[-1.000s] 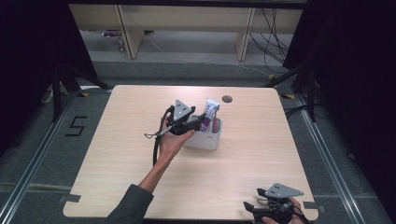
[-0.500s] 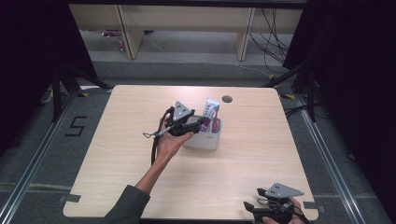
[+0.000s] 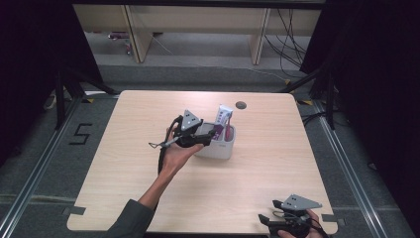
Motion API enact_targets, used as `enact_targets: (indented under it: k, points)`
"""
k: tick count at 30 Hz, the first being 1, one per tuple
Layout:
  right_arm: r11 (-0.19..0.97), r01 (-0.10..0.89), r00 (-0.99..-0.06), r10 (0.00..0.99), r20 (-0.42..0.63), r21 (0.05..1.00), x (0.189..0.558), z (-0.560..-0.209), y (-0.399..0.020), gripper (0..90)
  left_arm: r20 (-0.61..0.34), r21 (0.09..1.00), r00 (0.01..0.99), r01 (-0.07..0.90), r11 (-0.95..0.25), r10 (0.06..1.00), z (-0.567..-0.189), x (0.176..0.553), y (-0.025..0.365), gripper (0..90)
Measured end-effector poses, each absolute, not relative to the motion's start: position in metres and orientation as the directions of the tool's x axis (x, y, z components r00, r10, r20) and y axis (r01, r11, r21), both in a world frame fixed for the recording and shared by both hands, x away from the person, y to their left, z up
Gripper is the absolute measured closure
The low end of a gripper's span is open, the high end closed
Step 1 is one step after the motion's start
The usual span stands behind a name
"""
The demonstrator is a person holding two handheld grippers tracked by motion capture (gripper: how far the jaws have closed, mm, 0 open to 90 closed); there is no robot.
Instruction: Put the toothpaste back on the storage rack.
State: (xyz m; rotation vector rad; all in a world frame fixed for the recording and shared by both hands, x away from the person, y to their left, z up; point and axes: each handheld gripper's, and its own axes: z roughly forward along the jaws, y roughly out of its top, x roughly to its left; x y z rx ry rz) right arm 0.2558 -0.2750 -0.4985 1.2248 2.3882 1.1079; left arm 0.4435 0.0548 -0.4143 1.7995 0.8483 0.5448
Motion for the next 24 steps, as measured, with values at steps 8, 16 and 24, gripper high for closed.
enact_targets:
  k: [8, 16, 24]
  points:
    - [0.368, 0.581, -0.634, 0.764, 0.119, 0.726, 0.257, -0.5, -0.275, 26.6, -0.038, 0.92, 0.664, 0.315, -0.234, 0.746, -0.412, 0.435, 0.06, 32.7]
    - [0.371, 0.579, -0.631, 0.768, 0.11, 0.726, 0.257, -0.499, -0.276, 26.6, -0.039, 0.909, 0.678, 0.33, -0.256, 0.734, -0.41, 0.425, 0.066, 30.0]
    - [0.369, 0.582, -0.633, 0.765, 0.118, 0.725, 0.257, -0.5, -0.275, 26.6, -0.04, 0.902, 0.681, 0.339, -0.266, 0.731, -0.416, 0.417, 0.079, 27.5]
